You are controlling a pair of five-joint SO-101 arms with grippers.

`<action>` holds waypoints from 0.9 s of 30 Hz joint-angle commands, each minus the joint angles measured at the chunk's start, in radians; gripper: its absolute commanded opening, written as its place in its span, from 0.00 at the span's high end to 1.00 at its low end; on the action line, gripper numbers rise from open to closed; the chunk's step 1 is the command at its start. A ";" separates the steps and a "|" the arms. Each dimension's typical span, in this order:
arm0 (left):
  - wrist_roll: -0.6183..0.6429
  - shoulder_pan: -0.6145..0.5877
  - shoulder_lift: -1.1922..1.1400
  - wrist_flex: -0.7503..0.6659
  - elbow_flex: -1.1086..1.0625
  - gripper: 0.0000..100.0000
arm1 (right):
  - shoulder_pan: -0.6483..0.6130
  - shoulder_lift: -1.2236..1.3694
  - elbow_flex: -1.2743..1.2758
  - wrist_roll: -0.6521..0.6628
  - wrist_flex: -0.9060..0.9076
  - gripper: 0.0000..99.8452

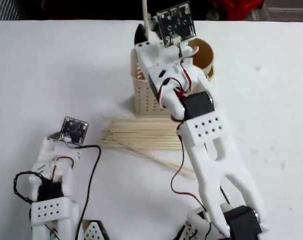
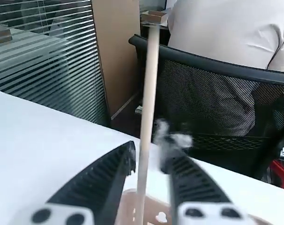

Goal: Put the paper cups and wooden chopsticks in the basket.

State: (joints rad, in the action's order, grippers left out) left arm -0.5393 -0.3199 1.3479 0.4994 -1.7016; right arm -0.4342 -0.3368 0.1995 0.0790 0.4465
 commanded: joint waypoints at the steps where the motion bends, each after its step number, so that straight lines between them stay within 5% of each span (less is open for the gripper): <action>1: -0.006 0.016 0.015 0.002 0.003 0.90 | 0.013 -0.082 0.014 -0.011 -0.015 0.80; 6: -0.006 0.016 0.015 0.002 0.003 0.90 | 0.013 -0.213 0.130 -0.011 0.031 0.85; 14: -0.006 0.016 0.015 0.002 0.003 0.90 | -0.013 -0.590 0.361 0.008 0.398 0.88; 21: -0.006 0.018 0.015 0.002 0.003 0.90 | -0.252 -0.572 0.427 0.362 0.677 0.88; 27: -0.006 0.018 0.015 0.002 0.003 0.90 | -0.280 -0.346 0.551 0.543 0.656 0.88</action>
State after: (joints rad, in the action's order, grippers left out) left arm -0.5393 -0.3199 1.3479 0.4994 -1.7016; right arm -0.7043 -0.7756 0.7242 0.5409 1.1293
